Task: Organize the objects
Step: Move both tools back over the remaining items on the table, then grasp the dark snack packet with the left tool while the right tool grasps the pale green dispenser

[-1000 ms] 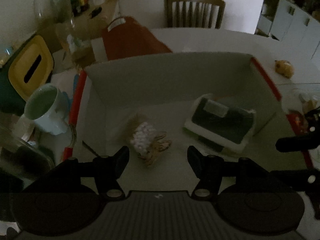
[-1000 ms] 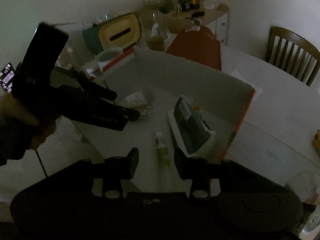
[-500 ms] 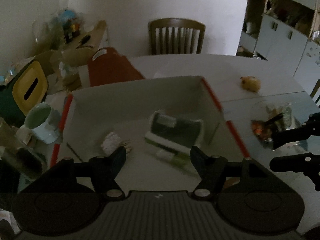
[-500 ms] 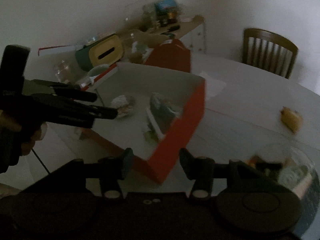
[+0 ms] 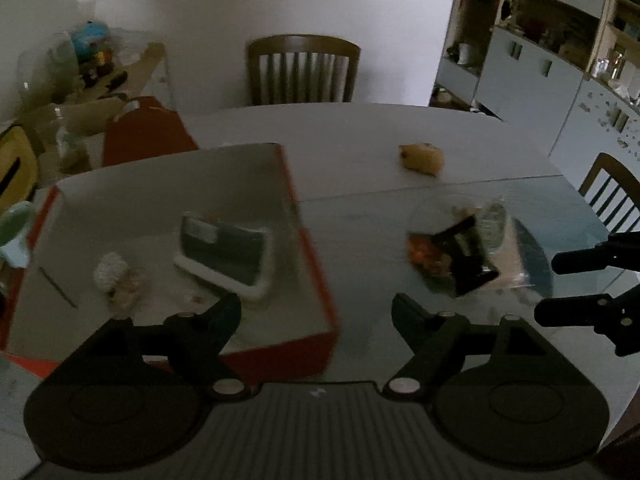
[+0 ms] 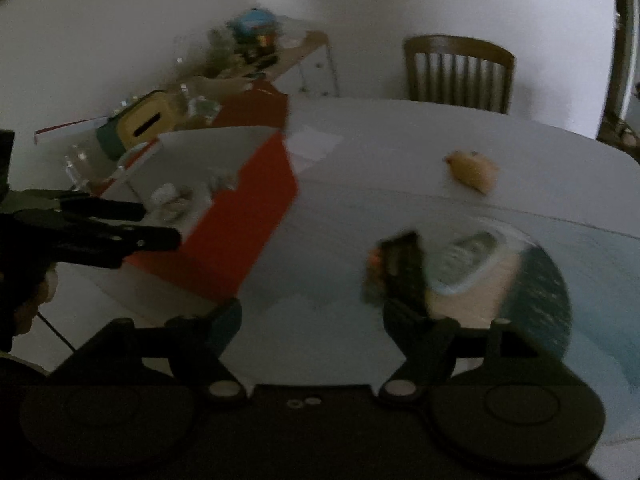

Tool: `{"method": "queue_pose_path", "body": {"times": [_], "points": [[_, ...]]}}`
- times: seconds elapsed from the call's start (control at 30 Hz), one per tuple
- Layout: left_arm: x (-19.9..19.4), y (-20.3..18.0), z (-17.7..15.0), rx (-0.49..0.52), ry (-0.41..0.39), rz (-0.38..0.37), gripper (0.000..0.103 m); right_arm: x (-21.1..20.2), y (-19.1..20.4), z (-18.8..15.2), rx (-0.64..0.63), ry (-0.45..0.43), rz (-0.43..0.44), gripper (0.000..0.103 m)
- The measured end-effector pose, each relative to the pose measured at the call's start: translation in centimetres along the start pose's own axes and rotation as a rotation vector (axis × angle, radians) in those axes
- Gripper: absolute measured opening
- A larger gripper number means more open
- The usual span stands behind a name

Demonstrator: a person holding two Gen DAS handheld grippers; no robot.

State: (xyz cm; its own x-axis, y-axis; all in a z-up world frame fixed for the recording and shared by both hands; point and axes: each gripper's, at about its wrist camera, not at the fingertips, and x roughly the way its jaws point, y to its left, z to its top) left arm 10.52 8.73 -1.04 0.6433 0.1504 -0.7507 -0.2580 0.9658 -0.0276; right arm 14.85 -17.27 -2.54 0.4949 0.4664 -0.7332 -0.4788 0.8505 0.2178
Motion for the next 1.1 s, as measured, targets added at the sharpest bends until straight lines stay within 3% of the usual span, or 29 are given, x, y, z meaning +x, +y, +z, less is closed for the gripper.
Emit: {"method": "queue_pose_path", "body": {"times": [0.27,0.6,1.1], "points": [[2.2,-5.5,-0.2,0.004,0.028,-0.014,0.085,-1.9,-5.6,-1.6,0.022,0.007,-0.057,0.079],[6.6,-11.3,0.4,0.018,0.068,0.011,0.099,-1.7,-11.3,-0.8,0.059,0.021,-0.111,0.079],[12.6,-14.7,1.3,0.005,0.055,0.054,0.102,2.9,-12.3,3.6,0.145,0.064,-0.136,0.079]]}}
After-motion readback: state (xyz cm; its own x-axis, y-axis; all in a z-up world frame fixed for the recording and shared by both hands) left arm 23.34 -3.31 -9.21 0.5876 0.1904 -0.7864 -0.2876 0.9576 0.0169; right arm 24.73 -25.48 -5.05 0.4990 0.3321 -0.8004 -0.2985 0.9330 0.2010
